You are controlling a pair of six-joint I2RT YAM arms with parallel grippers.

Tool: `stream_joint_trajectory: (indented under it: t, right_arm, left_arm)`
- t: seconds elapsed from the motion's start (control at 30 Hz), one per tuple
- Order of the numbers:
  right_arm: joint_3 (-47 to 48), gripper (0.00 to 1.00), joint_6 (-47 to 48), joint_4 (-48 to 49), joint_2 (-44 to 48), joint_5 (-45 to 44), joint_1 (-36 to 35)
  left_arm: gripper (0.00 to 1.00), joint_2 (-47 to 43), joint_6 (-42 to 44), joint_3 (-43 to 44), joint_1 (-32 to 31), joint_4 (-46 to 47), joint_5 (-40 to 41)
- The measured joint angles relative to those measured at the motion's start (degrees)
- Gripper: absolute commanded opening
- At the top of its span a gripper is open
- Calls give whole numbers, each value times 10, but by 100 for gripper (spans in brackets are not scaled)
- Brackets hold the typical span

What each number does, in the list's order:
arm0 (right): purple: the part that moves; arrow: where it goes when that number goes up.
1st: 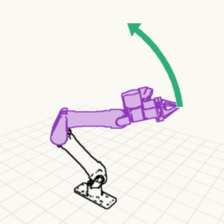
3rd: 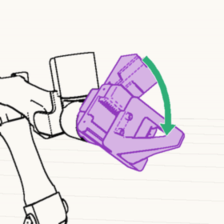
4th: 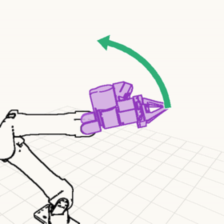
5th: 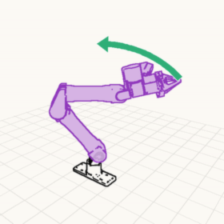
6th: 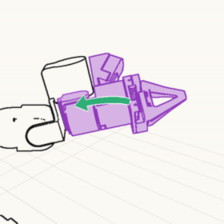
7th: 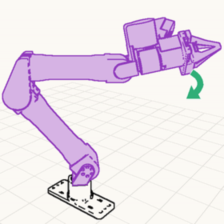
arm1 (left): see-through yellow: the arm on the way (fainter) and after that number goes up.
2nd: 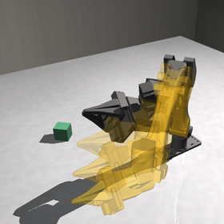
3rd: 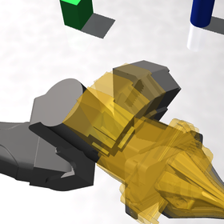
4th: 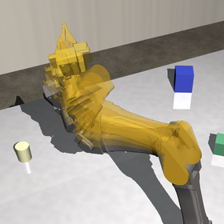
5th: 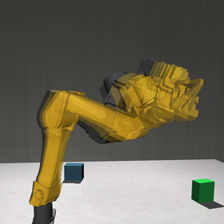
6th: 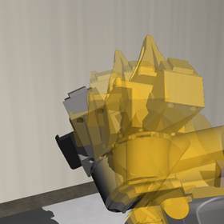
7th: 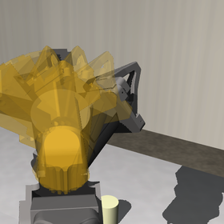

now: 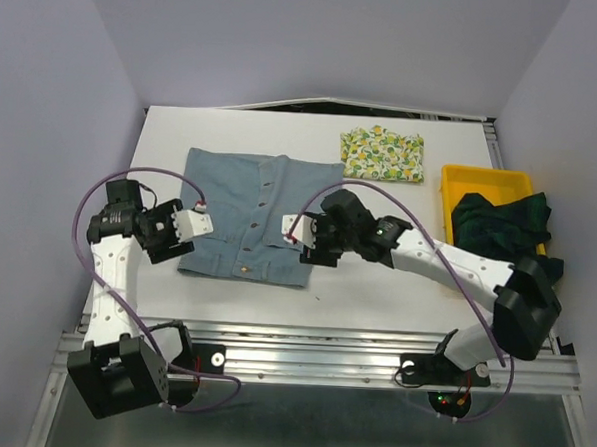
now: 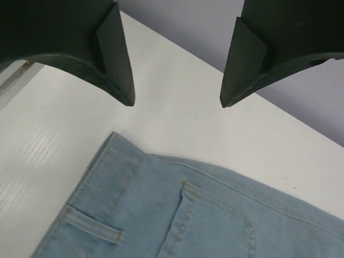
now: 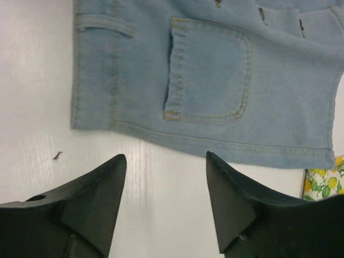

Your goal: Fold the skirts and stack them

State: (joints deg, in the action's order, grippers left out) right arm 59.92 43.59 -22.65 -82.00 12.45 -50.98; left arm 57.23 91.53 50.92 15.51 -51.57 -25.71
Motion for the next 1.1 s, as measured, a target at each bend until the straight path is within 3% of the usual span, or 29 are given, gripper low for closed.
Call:
stream_joint_trajectory:
  t: [0.1, 0.2, 0.47, 0.83, 1.0, 1.1]
  right_arm:
    - [70, 53, -39, 5, -76, -20, 17]
    - [153, 49, -82, 7, -184, -32, 50]
    - [273, 41, -119, -1, -365, -55, 114]
    - [284, 24, -127, -41, -386, 0, 96]
    - [265, 20, -155, -42, -377, 46, 56]
    - [242, 23, -186, -43, -365, 94, 17]
  left_arm:
    - [55, 68, -87, 52, 0, 23, -14]
    - [54, 169, -208, 113, 0, 74, -30]
    - [48, 295, -420, 118, -41, 176, -29]
    - [33, 441, -557, 119, -42, 238, 36]
    - [31, 485, -585, 178, -35, 233, 74]
    - [35, 525, -591, 236, -34, 230, 91]
